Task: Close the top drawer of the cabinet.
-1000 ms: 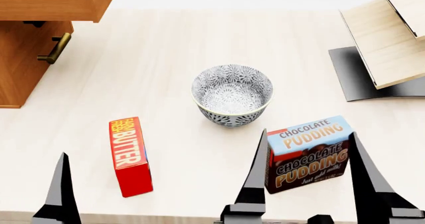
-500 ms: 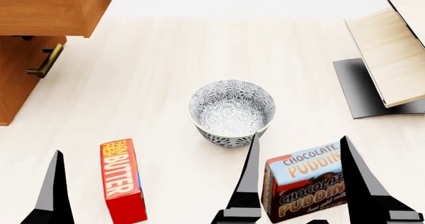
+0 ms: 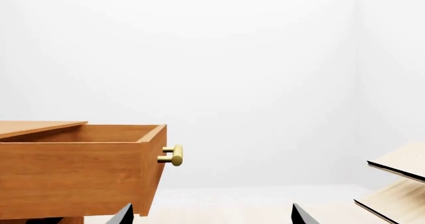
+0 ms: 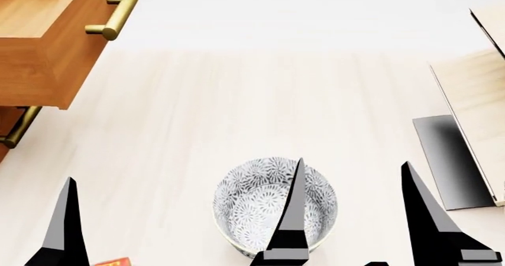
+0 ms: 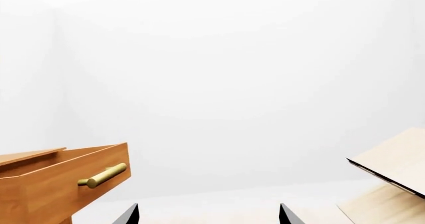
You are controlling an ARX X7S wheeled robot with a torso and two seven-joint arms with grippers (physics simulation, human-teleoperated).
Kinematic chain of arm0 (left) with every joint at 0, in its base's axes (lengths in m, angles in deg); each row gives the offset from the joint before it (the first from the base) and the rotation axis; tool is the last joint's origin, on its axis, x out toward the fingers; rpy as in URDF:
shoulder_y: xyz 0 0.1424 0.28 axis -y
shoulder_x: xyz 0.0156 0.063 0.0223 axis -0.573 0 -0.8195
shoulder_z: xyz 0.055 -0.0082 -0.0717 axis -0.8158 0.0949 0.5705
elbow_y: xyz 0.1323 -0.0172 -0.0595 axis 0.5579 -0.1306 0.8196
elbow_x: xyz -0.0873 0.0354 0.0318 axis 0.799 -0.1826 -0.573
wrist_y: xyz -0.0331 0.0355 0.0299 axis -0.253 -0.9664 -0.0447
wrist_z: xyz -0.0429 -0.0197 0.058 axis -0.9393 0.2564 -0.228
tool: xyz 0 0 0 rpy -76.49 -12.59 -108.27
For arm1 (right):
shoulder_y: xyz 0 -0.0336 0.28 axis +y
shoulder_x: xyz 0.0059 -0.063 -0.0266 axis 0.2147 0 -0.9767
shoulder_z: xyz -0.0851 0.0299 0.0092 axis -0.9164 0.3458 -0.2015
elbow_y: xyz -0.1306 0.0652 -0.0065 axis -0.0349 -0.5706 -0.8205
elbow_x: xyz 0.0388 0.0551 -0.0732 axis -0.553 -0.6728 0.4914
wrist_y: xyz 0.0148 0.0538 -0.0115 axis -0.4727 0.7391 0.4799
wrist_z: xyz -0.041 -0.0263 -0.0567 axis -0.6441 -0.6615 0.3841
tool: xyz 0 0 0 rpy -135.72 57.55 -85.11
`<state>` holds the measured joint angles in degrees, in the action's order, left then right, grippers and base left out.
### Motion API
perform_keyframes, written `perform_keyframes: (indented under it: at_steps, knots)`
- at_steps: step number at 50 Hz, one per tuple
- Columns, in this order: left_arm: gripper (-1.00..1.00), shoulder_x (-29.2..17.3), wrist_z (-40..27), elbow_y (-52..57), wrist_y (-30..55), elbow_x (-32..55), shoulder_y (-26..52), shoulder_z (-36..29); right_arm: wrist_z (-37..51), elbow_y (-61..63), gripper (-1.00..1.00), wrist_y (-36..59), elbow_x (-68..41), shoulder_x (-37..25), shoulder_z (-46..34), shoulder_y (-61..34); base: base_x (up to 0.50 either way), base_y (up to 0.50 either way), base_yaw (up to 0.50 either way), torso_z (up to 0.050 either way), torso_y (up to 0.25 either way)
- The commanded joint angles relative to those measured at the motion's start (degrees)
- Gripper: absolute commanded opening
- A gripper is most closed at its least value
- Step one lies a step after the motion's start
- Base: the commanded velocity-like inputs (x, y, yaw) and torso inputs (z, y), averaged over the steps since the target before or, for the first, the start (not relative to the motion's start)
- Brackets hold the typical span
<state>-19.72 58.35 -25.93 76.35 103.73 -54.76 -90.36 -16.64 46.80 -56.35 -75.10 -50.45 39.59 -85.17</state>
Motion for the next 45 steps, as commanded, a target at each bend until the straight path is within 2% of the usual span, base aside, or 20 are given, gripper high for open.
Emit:
perform_keyframes:
  at_steps: [1,5,6,8,27,28,37,39,41,42,45]
  knots:
    - [1.00,-1.0,-1.2,-0.2,-0.6,0.9,-0.1,-0.4,0.4,-0.1,1.00,-0.4,-0.3,-0.5,-0.4,-0.1,0.50,0.00,0.00,0.000,0.015]
    - [1.00,-1.3,-1.5,-0.3,-0.7,1.5,-0.1,-0.4,0.8,0.0,1.00,-0.6,-0.1,-0.5,-0.5,0.0,0.50,0.00,0.00,0.000,0.000]
    - [1.00,-1.2,-1.5,-0.4,-0.9,2.1,-0.1,0.0,3.1,-0.8,1.00,2.1,-1.4,-0.5,-0.4,-0.6,0.38,0.00,0.00,0.000,0.000]
    - [1.00,-1.3,-1.6,-0.5,-0.9,2.6,-0.2,0.1,1.1,-1.0,1.00,0.2,0.6,-0.5,-1.5,-0.1,0.00,0.00,0.00,0.000,0.000]
    - [1.00,-2.6,-3.4,-1.9,-0.1,4.3,1.5,-1.2,1.8,-0.4,1.00,0.2,0.1,-1.2,-2.3,-0.9,0.00,0.00,0.00,0.000,0.000]
    - [1.00,-1.8,-3.0,-2.5,1.7,7.1,3.4,-0.5,1.9,-0.3,1.00,0.2,0.1,-1.2,-2.4,-1.0,0.00,0.00,0.00,0.000,0.000]
    - [1.00,-0.4,-3.1,-7.1,9.9,5.4,15.7,-9.8,1.9,-0.3,1.00,-0.1,-0.3,-1.5,-2.7,-1.2,0.00,0.00,0.00,0.000,0.000]
    - [1.00,0.1,-2.5,-9.8,10.2,3.6,18.4,-13.8,2.0,-0.3,1.00,-0.2,-0.4,-1.6,-2.7,-1.3,0.00,0.00,0.00,0.000,0.000]
    - [1.00,0.1,-2.5,-9.9,10.2,3.7,18.4,-13.8,2.0,-0.3,1.00,-0.3,-0.5,-1.7,-2.7,-1.3,0.00,0.00,0.00,0.000,0.000]
    - [1.00,2.2,-1.5,-14.0,11.0,3.5,22.6,-16.1,2.2,-0.1,1.00,-0.2,-0.8,-1.7,-2.6,-1.5,0.00,0.00,0.00,0.000,0.000]
    - [1.00,3.3,-0.5,-18.1,10.8,2.4,26.2,-18.6,2.1,-0.2,1.00,-0.4,-0.8,-1.8,-2.8,-1.4,0.00,0.00,0.00,0.000,0.000]
